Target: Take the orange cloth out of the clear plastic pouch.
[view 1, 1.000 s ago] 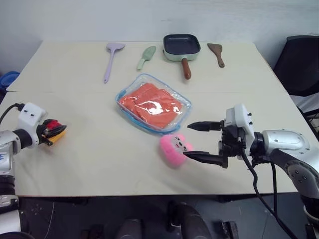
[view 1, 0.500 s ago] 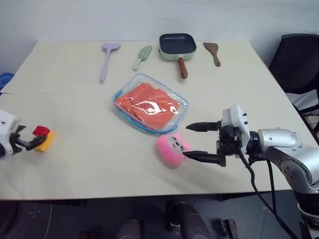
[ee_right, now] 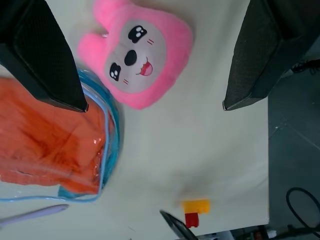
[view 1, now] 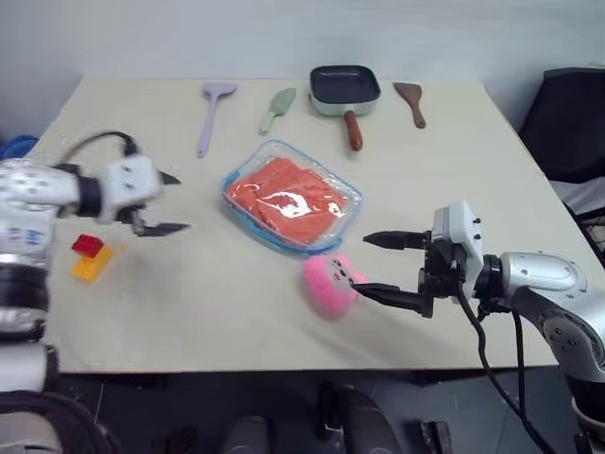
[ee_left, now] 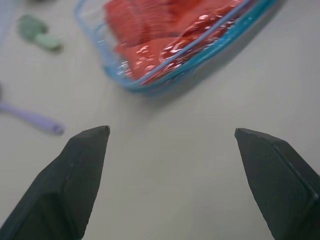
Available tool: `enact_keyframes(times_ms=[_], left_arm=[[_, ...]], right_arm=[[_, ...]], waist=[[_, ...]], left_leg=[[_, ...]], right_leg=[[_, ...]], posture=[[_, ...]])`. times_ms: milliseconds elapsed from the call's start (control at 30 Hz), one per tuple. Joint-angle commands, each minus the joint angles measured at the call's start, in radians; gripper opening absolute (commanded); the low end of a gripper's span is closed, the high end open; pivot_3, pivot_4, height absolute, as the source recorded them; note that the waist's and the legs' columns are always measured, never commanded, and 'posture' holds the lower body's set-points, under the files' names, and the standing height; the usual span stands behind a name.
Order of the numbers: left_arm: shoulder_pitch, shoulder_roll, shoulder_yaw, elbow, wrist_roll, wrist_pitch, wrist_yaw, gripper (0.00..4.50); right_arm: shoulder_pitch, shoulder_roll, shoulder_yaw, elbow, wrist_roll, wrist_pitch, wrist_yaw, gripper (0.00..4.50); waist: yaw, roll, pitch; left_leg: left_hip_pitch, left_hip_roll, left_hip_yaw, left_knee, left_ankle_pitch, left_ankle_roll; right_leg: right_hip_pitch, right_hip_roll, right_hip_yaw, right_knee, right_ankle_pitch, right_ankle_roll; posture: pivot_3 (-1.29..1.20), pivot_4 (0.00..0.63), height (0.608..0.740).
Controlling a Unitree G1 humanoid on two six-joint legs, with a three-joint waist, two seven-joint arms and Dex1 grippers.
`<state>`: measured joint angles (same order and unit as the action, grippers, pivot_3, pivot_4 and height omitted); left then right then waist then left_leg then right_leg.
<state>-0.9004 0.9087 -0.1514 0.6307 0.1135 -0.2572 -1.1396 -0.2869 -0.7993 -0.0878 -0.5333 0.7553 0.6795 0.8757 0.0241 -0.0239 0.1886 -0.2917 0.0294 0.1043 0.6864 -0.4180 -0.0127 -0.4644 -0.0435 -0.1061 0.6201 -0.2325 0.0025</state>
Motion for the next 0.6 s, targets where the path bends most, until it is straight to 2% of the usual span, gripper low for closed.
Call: enact_keyframes(times_ms=[33,133,200,333,433,467,600], left_arm=[[-0.153,-0.068,-0.124,0.225,0.19,-0.231,0.141,4.26],[-0.263,-0.178,-0.213,0.405,0.325,-0.3,0.362,4.26],[-0.301,-0.213,-0.258,0.48,0.392,-0.319,0.463,4.26],[-0.341,-0.242,-0.311,0.576,0.465,-0.338,0.565,4.26],[-0.357,-0.262,-0.302,0.619,0.46,-0.325,0.581,4.26],[-0.361,-0.267,-0.299,0.627,0.456,-0.324,0.577,3.87],[-0.364,-0.279,-0.282,0.639,0.434,-0.326,0.541,2.78]], right_arm=[[0.025,0.003,-0.046,-0.076,0.026,0.007,-0.042,4.5],[0.075,0.006,-0.077,-0.121,0.034,0.014,-0.088,4.5],[0.103,0.007,-0.093,-0.148,0.038,0.019,-0.113,4.5],[0.15,0.007,-0.124,-0.193,0.057,0.026,-0.156,4.5],[0.183,0.002,-0.146,-0.214,0.059,0.026,-0.177,4.5],[0.19,0.0,-0.149,-0.217,0.059,0.024,-0.182,4.5],[0.197,-0.003,-0.153,-0.225,0.067,0.023,-0.194,4.5]], waist=[[-0.004,0.0,0.0],[-0.009,-0.001,0.0],[-0.008,-0.001,0.0],[-0.015,-0.001,0.001],[-0.013,-0.001,0.0],[-0.013,-0.001,0.0],[-0.01,-0.001,0.0]], left_leg=[[-0.001,0.0,0.0,0.0,0.0,0.0],[-0.003,0.0,0.001,0.0,0.0,0.0],[-0.004,0.0,-0.001,0.001,0.0,0.0],[-0.005,0.001,-0.001,0.003,0.0,0.001],[-0.005,0.002,-0.002,0.005,0.0,0.001],[-0.005,0.002,-0.002,0.005,0.0,0.001],[-0.005,0.002,-0.002,0.005,0.0,0.002]], right_leg=[[0.0,0.0,0.0,0.0,0.0,0.0],[-0.003,0.0,-0.001,-0.001,0.0,0.0],[-0.004,-0.001,-0.002,-0.001,0.001,0.001],[-0.004,-0.001,-0.001,0.0,0.001,0.001],[-0.003,-0.002,-0.001,0.002,0.001,0.001],[-0.003,-0.002,-0.001,0.002,0.001,0.001],[-0.003,-0.002,-0.002,0.002,0.001,0.001]], posture=[[0.0,0.15,0.74],[0.0,0.15,0.74],[0.0,0.15,0.74],[0.0,0.15,0.74],[0.0,0.15,0.74],[0.0,0.15,0.74],[0.0,0.15,0.74]])
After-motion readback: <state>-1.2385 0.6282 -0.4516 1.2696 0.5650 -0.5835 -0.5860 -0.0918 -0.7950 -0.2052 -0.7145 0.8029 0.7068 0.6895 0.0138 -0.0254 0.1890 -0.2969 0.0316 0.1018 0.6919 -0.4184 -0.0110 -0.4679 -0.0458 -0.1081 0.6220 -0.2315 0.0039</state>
